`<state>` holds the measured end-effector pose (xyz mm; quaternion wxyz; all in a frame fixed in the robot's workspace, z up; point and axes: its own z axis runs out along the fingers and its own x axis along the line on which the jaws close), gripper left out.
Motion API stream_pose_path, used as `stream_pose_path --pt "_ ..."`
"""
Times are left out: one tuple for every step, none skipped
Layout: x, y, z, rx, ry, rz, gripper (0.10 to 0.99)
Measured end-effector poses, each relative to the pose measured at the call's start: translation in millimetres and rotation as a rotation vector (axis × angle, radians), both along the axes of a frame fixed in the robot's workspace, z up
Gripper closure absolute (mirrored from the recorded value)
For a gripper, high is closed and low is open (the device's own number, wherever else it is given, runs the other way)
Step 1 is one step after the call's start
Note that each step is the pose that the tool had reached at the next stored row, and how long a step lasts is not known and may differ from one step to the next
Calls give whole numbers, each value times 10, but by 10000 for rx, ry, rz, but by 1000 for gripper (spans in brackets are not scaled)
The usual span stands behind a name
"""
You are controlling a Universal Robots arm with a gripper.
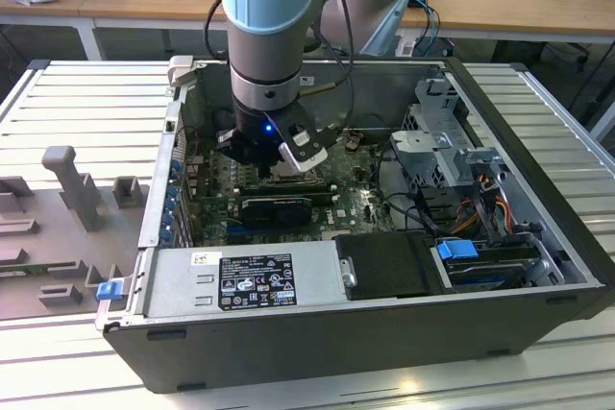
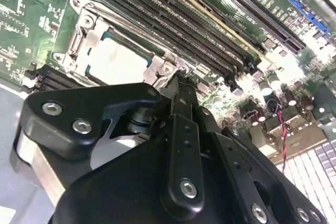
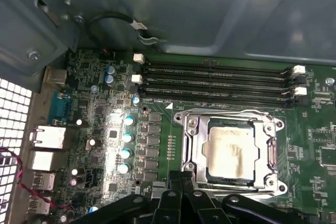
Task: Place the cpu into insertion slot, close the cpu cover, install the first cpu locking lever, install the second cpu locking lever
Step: 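Install the second cpu locking lever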
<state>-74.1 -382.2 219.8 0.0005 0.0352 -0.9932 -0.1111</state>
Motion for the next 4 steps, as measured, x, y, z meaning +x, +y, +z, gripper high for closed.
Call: stream_pose_path --pt "0 0 21 0 0 0 980" --pt "0 0 37 0 0 0 980" --pt "0 0 48 0 0 0 980" --pt "0 0 55 0 0 0 980"
